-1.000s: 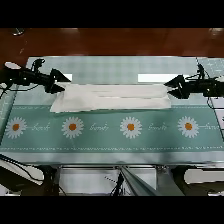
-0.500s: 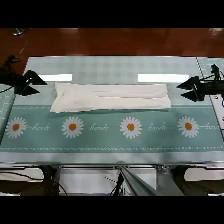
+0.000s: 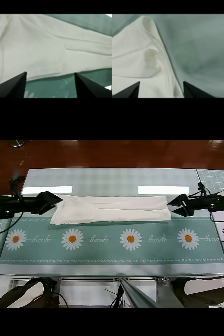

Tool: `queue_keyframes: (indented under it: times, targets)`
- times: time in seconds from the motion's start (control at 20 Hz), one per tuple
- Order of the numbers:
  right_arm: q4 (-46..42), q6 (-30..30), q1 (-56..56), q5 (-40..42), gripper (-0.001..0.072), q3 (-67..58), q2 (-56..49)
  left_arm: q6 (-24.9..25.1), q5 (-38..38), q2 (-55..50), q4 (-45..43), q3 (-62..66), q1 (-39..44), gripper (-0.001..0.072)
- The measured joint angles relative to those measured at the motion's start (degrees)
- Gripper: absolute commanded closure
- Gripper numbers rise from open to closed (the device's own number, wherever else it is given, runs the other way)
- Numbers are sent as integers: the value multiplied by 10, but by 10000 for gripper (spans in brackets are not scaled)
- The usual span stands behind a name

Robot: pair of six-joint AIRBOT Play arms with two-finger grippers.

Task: Fold the shirts.

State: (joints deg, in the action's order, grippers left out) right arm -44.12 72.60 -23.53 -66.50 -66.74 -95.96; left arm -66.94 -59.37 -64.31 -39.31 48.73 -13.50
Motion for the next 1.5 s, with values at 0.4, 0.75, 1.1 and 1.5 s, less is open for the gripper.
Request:
queue_keyframes:
  times: [0.4,0.75,1.1,1.5]
  targets:
    - [31,-6,65,4,685,-7,-24,10,24,-29,28,-22,101,698]
    - [-32,-3,63,-74,685,14,147,17,20,-50,49,-5,176,687]
    - [-92,44,64,-108,685,83,425,6,70,-173,52,144,326,687]
    - [-99,94,64,-148,685,94,563,-80,78,-366,51,340,501,687]
